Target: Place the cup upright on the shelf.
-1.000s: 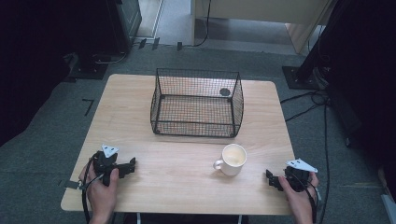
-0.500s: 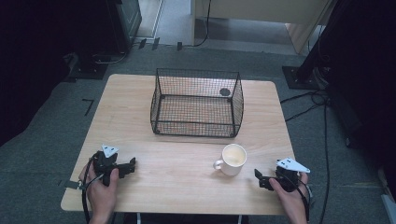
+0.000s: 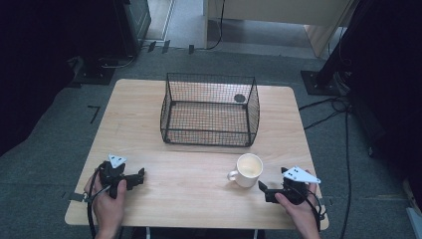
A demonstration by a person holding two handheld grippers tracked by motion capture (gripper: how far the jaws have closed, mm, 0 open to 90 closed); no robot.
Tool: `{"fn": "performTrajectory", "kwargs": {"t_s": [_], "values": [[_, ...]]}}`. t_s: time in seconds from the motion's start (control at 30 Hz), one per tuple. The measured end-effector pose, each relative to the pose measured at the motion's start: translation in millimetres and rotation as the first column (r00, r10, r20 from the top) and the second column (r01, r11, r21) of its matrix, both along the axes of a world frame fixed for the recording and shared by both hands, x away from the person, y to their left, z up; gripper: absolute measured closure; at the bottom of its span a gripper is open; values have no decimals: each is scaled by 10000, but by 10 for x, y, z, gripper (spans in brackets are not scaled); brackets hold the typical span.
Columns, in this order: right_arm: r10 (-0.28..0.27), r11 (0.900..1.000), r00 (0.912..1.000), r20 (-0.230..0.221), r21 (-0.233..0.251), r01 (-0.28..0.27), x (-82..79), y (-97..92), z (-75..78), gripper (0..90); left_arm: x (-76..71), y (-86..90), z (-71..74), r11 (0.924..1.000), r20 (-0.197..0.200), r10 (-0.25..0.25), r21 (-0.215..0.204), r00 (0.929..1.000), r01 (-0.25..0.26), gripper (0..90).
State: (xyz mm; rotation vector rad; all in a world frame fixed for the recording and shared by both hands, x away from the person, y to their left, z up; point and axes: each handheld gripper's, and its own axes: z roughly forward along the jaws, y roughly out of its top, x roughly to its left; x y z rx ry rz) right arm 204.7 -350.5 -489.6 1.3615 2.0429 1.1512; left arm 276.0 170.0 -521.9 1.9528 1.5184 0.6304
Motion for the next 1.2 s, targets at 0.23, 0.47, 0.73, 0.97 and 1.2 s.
{"fn": "performTrajectory", "kwargs": {"t_s": [0.23, 0.47, 0.73, 0.97, 1.2], "values": [[250, 9996, 9997, 54, 117, -251, 46, 71, 35, 0, 0, 0, 0, 10000, -3, -2, 1, 10000, 2, 0], [389, 9991, 9992, 14, 145, -389, 71, 109, 36, 0, 0, 0, 0, 10000, 6, 2, -4, 10000, -2, 0], [619, 9980, 9981, -30, 113, -618, 110, 178, 38, 0, 0, 0, 0, 10000, 0, 3, -7, 10000, -3, 0], [880, 9961, 9961, 37, 29, -880, 173, 293, 43, 0, 0, 0, 0, 10000, 0, 1, -5, 10000, -1, 0], [960, 9954, 9954, 49, 5, -960, 223, 379, 34, 0, 0, 0, 0, 10000, -1, 1, -5, 10000, -1, 0]]}}
